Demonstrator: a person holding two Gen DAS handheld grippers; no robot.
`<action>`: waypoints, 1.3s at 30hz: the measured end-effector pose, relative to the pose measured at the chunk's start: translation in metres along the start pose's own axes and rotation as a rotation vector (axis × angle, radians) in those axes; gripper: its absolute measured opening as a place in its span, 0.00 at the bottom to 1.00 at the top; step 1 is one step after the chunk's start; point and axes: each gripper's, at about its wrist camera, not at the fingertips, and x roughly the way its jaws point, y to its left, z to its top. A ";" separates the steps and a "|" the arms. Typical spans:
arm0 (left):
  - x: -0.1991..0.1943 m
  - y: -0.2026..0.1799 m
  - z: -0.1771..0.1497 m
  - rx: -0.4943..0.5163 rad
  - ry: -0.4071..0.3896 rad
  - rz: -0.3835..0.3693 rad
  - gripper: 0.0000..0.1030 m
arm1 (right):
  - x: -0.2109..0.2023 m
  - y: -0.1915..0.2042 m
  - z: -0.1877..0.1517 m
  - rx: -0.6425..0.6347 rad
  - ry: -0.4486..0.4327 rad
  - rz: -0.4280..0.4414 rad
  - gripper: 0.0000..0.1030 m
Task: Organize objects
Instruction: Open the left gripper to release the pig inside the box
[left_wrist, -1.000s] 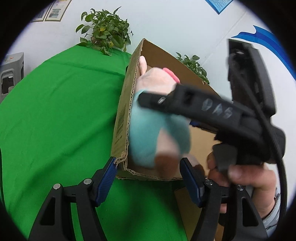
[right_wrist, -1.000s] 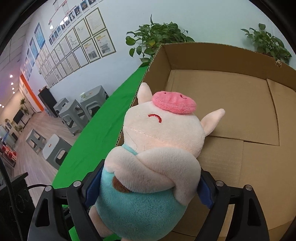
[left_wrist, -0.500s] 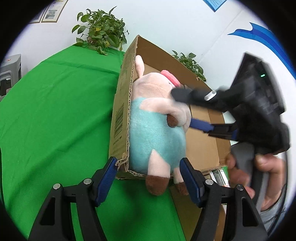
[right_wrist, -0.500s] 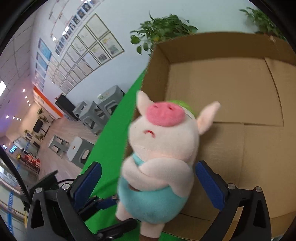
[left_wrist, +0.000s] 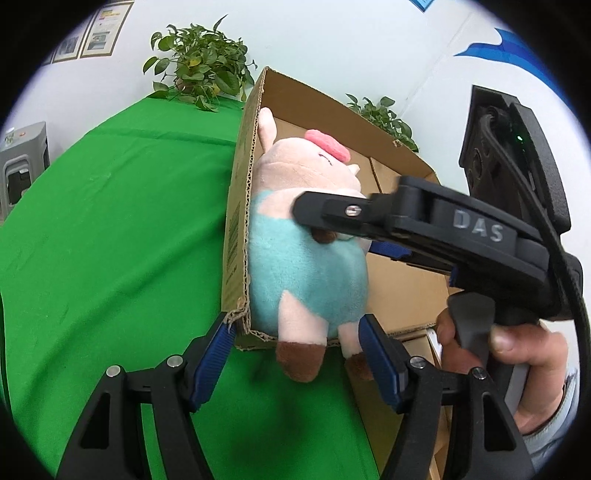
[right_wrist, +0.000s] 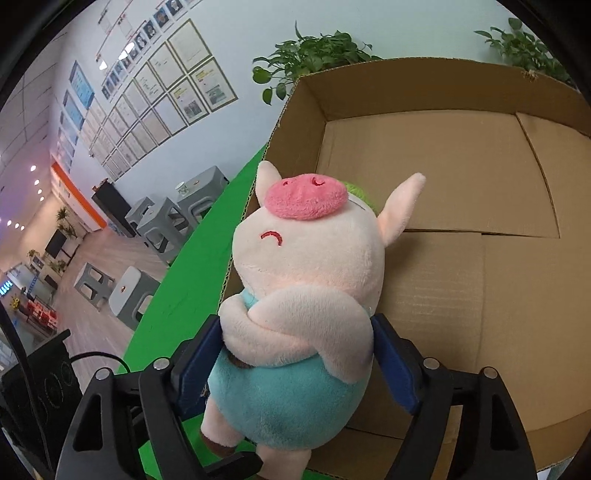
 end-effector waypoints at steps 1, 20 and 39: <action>-0.004 -0.002 -0.001 0.007 -0.005 0.007 0.66 | -0.008 -0.002 -0.001 0.005 -0.004 0.001 0.83; -0.097 -0.119 -0.033 0.177 -0.293 0.303 0.77 | -0.241 -0.058 -0.134 -0.074 -0.313 -0.143 0.50; -0.092 -0.156 -0.068 0.179 -0.209 0.236 0.86 | -0.273 -0.084 -0.211 -0.107 -0.280 0.002 1.00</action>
